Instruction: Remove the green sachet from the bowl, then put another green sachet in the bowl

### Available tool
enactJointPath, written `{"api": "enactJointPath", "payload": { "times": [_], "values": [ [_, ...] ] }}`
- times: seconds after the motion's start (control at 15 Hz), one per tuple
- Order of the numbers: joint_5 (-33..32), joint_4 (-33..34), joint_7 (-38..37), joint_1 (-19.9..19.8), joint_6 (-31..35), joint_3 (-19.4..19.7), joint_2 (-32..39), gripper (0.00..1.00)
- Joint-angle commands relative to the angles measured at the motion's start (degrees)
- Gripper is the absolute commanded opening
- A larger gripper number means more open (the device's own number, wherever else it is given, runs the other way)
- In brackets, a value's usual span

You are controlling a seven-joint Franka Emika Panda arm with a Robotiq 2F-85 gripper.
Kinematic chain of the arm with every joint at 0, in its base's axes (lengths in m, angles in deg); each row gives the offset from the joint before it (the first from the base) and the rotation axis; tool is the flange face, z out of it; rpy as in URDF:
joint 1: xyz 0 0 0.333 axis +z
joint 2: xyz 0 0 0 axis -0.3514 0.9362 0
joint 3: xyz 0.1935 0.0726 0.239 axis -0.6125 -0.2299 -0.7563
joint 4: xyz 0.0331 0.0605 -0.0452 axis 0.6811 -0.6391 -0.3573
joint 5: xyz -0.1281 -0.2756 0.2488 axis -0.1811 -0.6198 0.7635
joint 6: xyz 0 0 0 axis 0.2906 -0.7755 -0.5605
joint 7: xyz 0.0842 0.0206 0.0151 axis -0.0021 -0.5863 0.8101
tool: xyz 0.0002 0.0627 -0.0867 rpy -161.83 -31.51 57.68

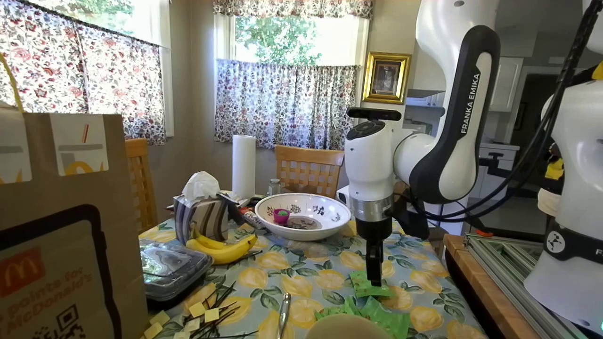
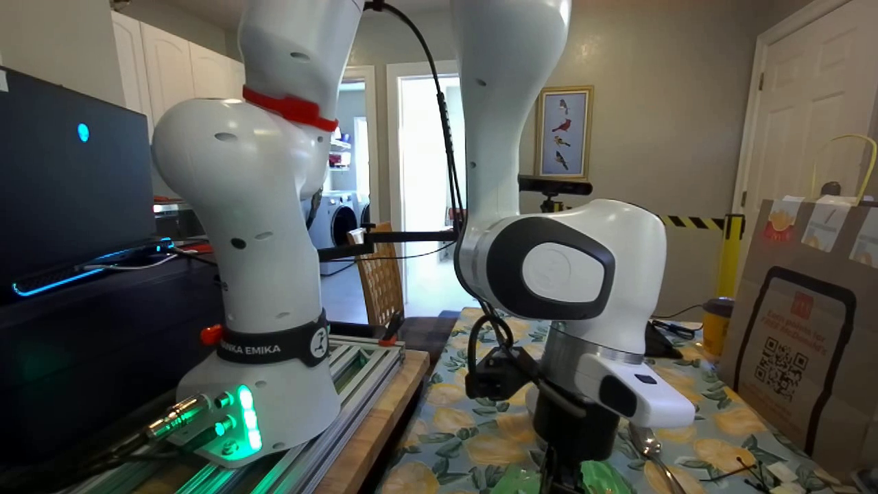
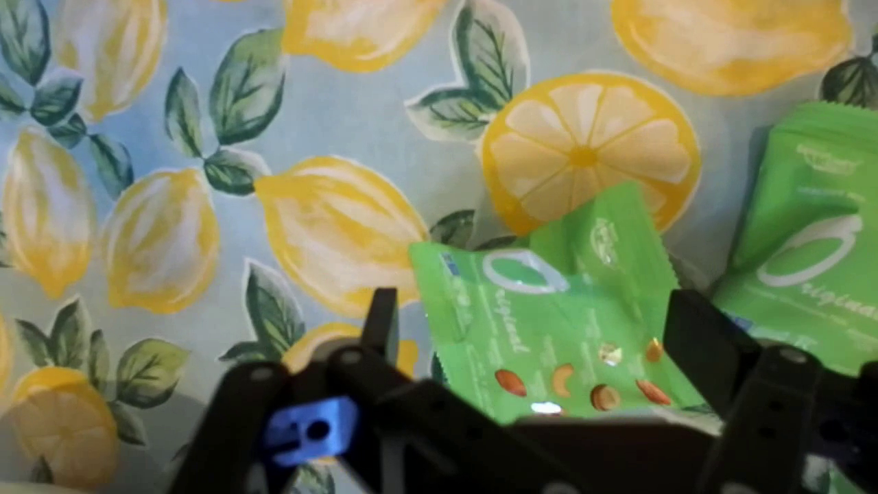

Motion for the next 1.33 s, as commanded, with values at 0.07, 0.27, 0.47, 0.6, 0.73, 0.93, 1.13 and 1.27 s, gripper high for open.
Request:
{"api": "enactJointPath", "payload": {
  "times": [0.07,0.27,0.47,0.6,0.73,0.93,1.13,1.27],
  "values": [
    [-2.1,1.4,-1.6,3.19,5.81,4.02,4.0,1.0],
    [0.45,1.31,0.57,4.23,9.89,5.17,5.91,1.0],
    [5.1,1.01,3.97,3.32,13.22,3.72,7.18,1.0],
    [8.89,1.15,6.1,2.51,14.68,2.53,7.81,1.0],
    [12.76,1.32,8.52,1.98,15.83,1.15,8.31,0.75],
    [17.95,1.71,11.36,0.27,16.78,-1.9,8.95,0.58],
    [21.21,2.21,13.31,-0.67,16.96,-3.74,9.32,0.34],
    [22.42,2.34,14.55,-1.56,16.53,-4.33,8.82,0.2]
  ]
}}
